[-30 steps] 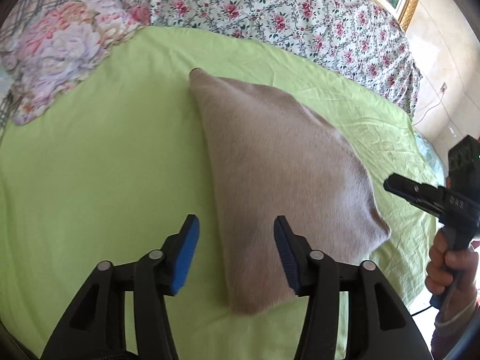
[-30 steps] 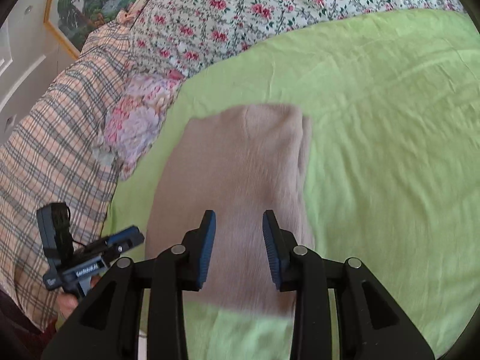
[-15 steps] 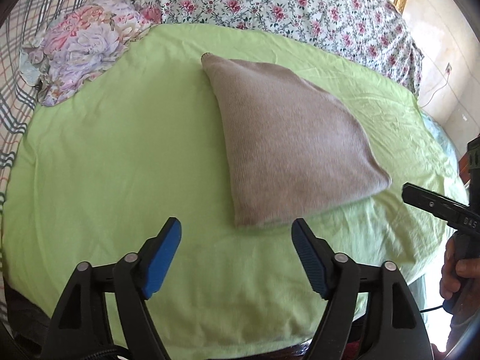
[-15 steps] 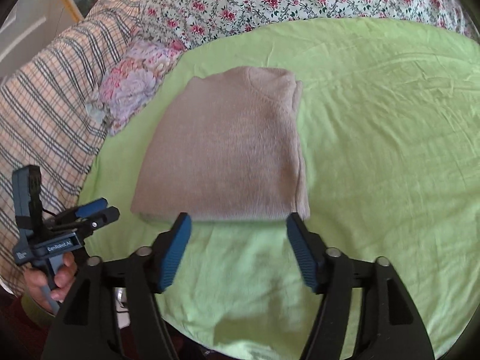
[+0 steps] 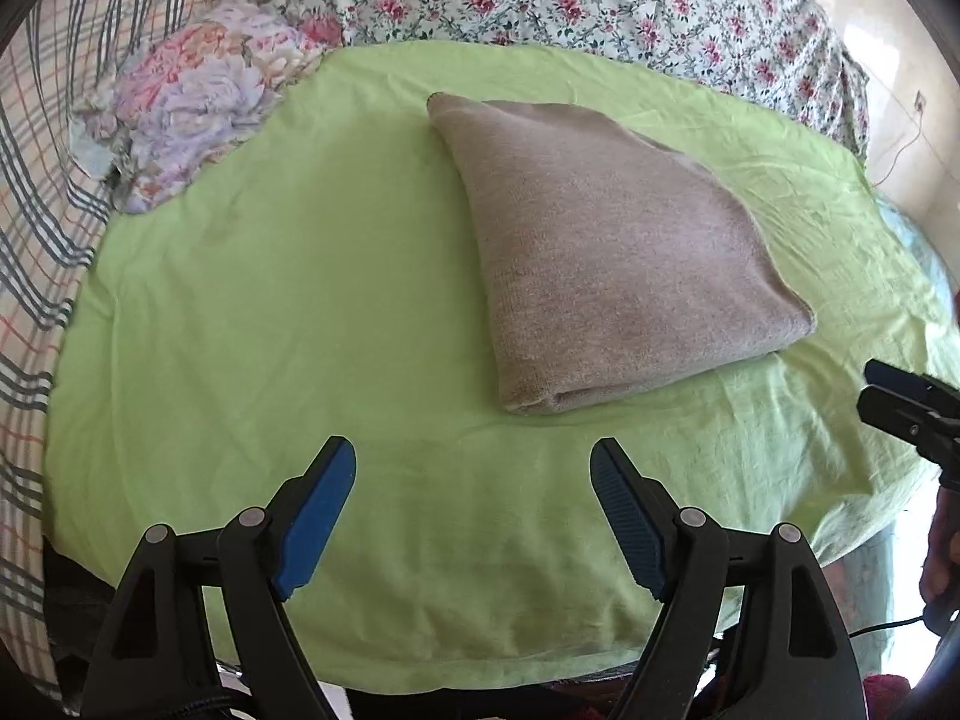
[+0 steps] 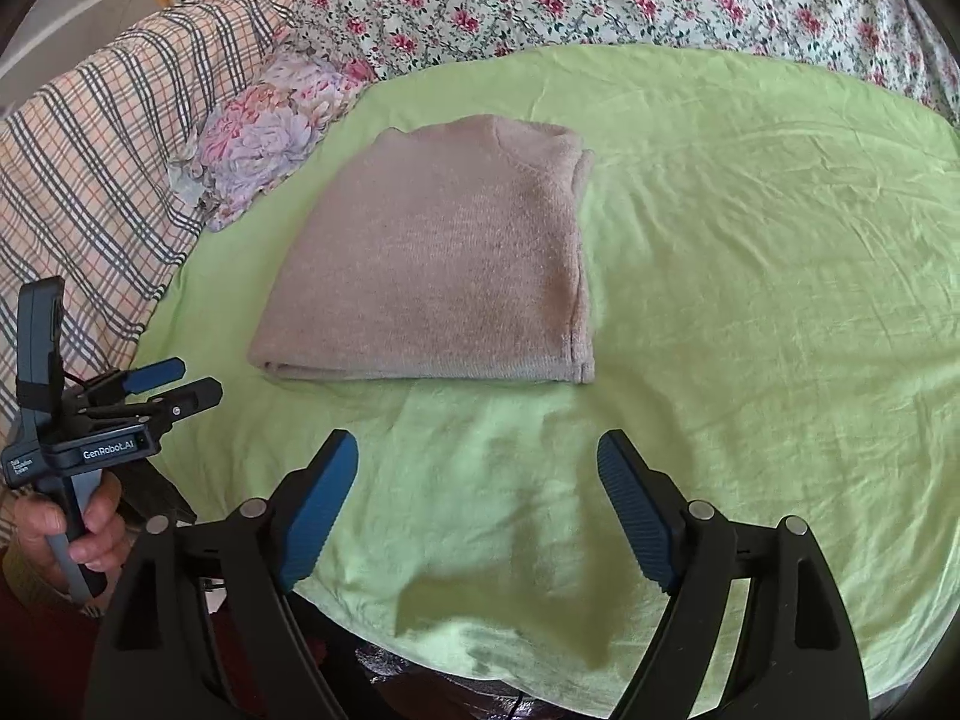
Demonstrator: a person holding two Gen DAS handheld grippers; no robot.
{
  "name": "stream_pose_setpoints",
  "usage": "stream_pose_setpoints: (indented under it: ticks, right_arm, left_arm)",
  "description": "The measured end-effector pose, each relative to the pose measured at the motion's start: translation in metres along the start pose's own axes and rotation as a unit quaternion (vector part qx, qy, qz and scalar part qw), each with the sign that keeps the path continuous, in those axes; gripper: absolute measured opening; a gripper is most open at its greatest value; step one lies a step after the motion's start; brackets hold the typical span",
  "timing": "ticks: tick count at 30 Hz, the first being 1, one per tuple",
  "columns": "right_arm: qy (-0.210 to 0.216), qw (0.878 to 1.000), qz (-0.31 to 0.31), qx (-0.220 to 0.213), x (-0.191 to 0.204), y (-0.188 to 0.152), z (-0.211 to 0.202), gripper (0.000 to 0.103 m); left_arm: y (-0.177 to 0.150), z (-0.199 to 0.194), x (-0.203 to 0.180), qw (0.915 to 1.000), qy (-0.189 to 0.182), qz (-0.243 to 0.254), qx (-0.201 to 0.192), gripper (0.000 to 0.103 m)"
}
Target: Fold small clothes
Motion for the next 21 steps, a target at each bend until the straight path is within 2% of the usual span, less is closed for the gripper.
stream_pose_setpoints:
  ticks: [8, 18, 21]
  right_arm:
    - [-0.006, 1.000, -0.014, -0.010, 0.004, 0.011, 0.005, 0.086]
    - [0.006, 1.000, -0.002, -0.014, 0.004, 0.022, 0.012, 0.087]
    - [0.009, 1.000, -0.002, -0.017, 0.002, 0.028, 0.013, 0.087]
  left_arm:
    - [0.010, -0.008, -0.016, 0.9994, 0.011, 0.025, -0.023, 0.091]
    - [0.028, -0.007, -0.015, 0.9993, 0.009, 0.025, -0.025, 0.094]
    - [0.037, -0.004, -0.013, 0.9992, 0.020, 0.026, -0.025, 0.094]
Point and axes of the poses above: each gripper's, at about its wrist camera, not at the fingertips, and z roughly the way its jaws point, x to its left, y to its top, the point moved 7 cm from there along z, roughly the way its jaws point, and after that the axes turned 3 degrees about x, right-handed, at the moved point
